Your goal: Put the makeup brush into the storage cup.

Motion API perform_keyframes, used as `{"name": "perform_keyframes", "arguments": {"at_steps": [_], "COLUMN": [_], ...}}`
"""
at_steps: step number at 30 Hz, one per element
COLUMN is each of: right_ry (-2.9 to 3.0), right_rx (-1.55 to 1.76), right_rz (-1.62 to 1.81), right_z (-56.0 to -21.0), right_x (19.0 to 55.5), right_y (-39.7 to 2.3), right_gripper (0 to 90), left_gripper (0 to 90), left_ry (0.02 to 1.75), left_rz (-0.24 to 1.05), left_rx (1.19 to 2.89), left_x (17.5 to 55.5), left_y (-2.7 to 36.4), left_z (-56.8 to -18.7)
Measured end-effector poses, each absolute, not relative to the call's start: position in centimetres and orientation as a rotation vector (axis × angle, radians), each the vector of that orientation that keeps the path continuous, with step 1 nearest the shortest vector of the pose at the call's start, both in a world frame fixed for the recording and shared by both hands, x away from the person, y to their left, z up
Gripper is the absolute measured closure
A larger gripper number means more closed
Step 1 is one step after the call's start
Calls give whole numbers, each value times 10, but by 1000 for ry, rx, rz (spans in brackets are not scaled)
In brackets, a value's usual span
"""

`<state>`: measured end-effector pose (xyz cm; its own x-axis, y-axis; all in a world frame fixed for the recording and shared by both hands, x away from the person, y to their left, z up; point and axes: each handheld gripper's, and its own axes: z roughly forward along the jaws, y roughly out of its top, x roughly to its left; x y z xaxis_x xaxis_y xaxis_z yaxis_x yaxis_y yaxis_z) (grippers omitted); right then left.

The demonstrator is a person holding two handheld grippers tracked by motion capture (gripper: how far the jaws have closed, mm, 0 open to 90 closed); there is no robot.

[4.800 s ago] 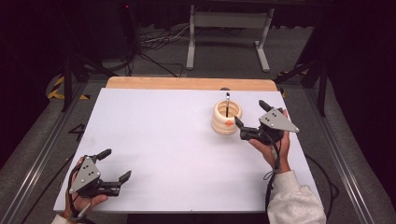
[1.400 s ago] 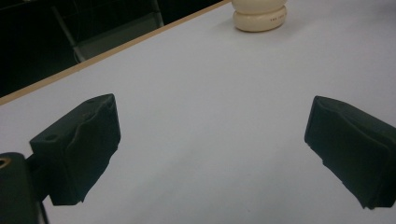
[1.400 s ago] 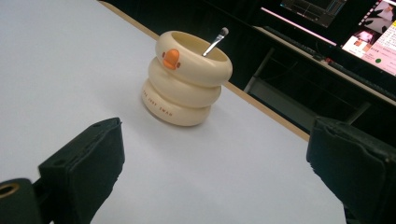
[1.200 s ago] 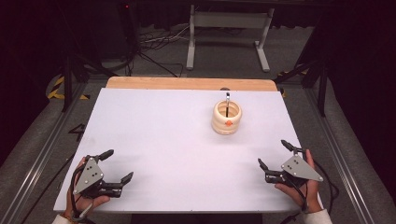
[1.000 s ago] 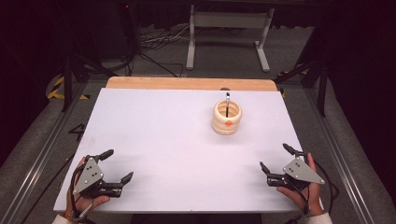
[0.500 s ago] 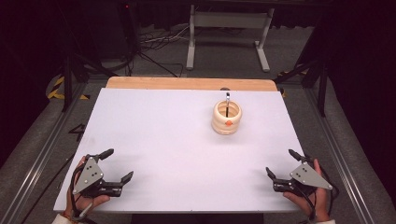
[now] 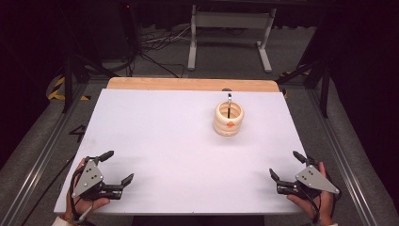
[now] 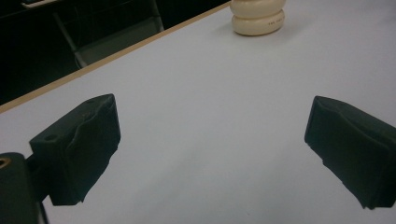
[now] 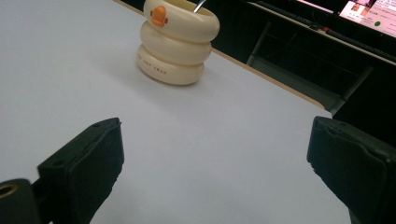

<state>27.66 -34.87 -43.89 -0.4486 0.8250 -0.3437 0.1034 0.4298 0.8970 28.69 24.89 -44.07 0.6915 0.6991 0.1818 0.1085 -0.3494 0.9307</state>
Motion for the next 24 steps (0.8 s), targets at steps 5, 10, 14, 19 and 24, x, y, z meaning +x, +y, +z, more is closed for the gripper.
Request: {"name": "perform_keyframes", "arguments": {"at_steps": [5,10,14,19,24], "right_ry": [1852,1854,1851,1851,1854], "right_rx": [784,780,789,799,809], "right_rz": [1077,1078,1076,1072,1080], "right_z": [-438,-438,-438,-438,-437], "right_x": [277,277,277,278,279], "right_y": [-345,-345,-345,-345,-345], "right_gripper": [46,47,50,52,53], "left_gripper": [44,44,45,45,46], "left_ry": [638,644,653,662,661], "left_rz": [702,709,709,709,718], "left_rx": [1852,1848,1841,1841,1841], "left_x": [287,287,288,290,291], "left_y": [249,248,249,249,248], "left_z": [-441,-440,-440,-440,-439]}}
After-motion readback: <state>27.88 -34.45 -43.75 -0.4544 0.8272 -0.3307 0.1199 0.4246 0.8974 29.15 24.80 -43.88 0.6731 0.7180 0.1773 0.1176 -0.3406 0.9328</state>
